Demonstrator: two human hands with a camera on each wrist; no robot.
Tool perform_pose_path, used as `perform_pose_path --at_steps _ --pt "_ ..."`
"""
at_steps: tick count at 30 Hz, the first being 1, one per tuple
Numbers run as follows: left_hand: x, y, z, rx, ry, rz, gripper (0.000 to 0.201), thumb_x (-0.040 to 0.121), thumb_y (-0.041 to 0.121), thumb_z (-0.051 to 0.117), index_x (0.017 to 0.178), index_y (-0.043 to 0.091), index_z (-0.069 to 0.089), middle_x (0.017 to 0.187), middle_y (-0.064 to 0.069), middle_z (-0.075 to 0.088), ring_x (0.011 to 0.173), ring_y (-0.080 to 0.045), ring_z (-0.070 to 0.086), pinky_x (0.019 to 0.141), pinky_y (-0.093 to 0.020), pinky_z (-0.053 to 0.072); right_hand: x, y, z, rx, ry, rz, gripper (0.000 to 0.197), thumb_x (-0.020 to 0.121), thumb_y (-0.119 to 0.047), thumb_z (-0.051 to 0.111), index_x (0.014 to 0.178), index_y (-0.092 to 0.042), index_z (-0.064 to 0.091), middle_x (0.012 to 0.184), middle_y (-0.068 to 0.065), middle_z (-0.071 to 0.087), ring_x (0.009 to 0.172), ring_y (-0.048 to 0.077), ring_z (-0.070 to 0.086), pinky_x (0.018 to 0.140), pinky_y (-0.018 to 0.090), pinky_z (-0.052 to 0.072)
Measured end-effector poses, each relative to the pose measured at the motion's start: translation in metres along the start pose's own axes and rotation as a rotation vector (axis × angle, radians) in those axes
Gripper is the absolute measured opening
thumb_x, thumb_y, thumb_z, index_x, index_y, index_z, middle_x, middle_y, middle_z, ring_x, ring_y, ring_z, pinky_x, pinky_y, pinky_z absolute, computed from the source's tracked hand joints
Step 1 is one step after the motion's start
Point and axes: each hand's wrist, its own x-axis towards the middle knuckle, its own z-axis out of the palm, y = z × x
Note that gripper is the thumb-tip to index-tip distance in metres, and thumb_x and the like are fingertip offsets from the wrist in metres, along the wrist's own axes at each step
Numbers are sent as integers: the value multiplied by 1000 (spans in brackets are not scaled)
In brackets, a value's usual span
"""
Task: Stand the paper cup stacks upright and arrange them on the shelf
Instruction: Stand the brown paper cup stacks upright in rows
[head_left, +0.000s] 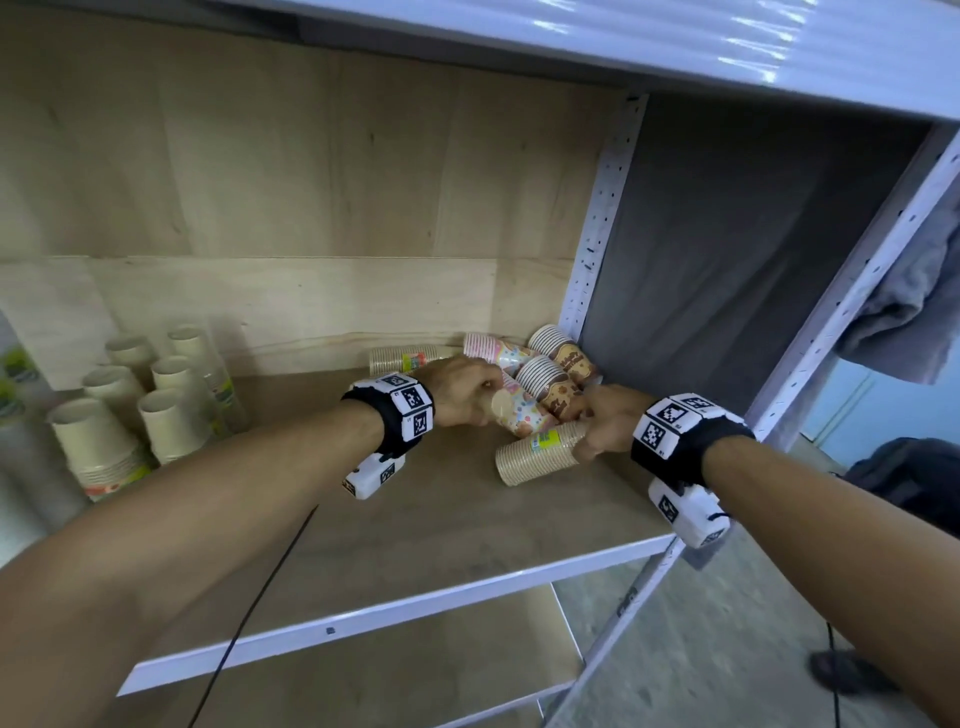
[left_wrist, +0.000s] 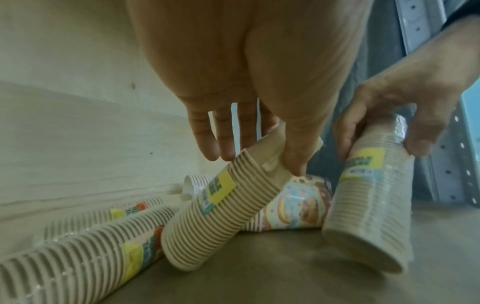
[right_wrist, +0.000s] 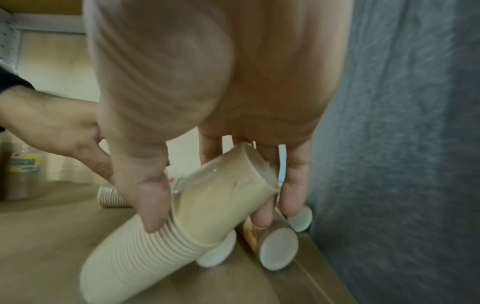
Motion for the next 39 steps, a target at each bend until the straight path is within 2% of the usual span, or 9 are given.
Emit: perform_pose_path --at_steps 7,10,13,19,25,30,33,35,39 --pt "-24 -11 -32 -212 95 -125 35 76 37 72 106 20 62 97 0 67 87 -20 64 78 -40 56 3 -34 -21 98 70 -41 47 70 -29 80 115 -28 65 99 -9 58 72 5 54 60 20 48" --pt "-35 -16 -39 -265 123 -171 31 72 35 74 98 23 61 90 6 66 83 -14 63 71 -32 54 4 -51 -29 86 98 -93 45 73 -26 79 115 -24 66 80 -14 50 71 7 52 46 15 39" --pt "-46 -17 -45 -296 113 -204 26 73 29 76 93 24 62 83 9 63 78 -11 61 60 -24 44 6 -67 -33 48 117 -124 44 73 -27 78 116 -24 66 79 -11 52 80 12 53 59 21 40" --pt "-65 -25 -48 -357 92 -277 34 75 24 77 105 14 66 98 -3 69 90 -19 65 78 -36 54 18 -91 -35 15 137 -192 45 70 -29 80 112 -22 66 86 -7 50 79 13 52 53 21 34" --pt "-72 -29 -40 -391 85 -323 30 73 28 79 97 16 65 92 0 69 88 -17 66 77 -36 54 26 -106 -33 18 131 -179 40 62 -33 80 98 -33 63 82 -10 53 74 10 56 59 25 42" --pt "-70 -26 -40 -409 94 -305 37 75 28 79 107 18 64 89 7 63 87 -17 62 74 -32 52 28 -108 -34 34 127 -208 41 66 -33 80 102 -28 62 80 -10 53 72 10 56 58 25 42" --pt "-69 -26 -41 -407 101 -295 47 76 30 78 119 24 59 91 8 54 84 -13 55 68 -25 43 28 -107 -35 57 134 -213 42 68 -33 80 105 -22 63 90 -5 61 86 18 62 70 28 51" --pt "-67 -26 -43 -403 93 -289 49 77 31 78 122 27 58 102 4 54 91 -15 56 74 -26 44 29 -108 -35 71 140 -197 47 68 -37 79 111 -23 64 103 -3 64 95 19 62 83 34 54" --pt "-64 -25 -49 -368 87 -256 44 79 24 77 120 26 63 115 1 58 98 -16 57 77 -25 43 28 -110 -38 61 155 -193 45 73 -47 73 111 -27 62 106 -5 56 95 16 56 85 33 51"
